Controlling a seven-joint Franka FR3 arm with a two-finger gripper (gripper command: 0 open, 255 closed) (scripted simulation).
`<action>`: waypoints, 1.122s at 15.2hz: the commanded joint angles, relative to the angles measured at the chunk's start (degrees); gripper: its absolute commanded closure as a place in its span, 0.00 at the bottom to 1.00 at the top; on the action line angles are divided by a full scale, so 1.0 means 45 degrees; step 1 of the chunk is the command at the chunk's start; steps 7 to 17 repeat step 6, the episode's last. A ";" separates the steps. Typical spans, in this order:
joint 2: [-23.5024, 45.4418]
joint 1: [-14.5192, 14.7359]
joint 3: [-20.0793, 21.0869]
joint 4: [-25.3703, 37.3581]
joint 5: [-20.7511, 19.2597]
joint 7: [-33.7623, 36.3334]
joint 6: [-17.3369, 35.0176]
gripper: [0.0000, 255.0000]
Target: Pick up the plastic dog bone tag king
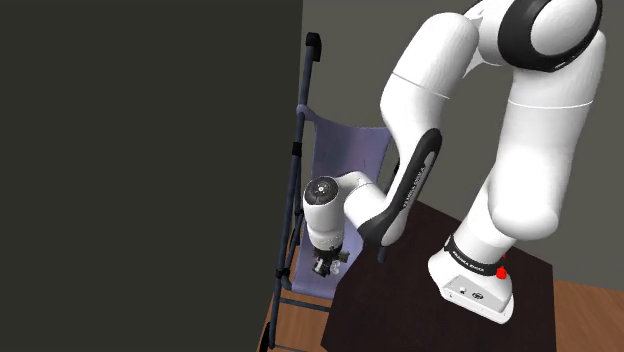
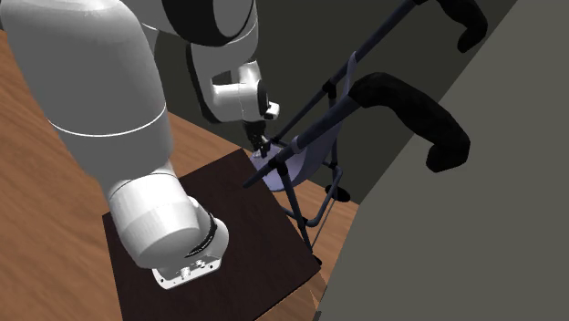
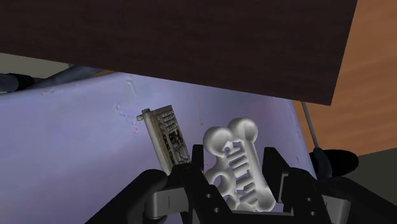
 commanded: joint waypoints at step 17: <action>-0.1244 -0.0548 0.0900 -0.0309 0.1671 -0.1280 -0.0583 1.00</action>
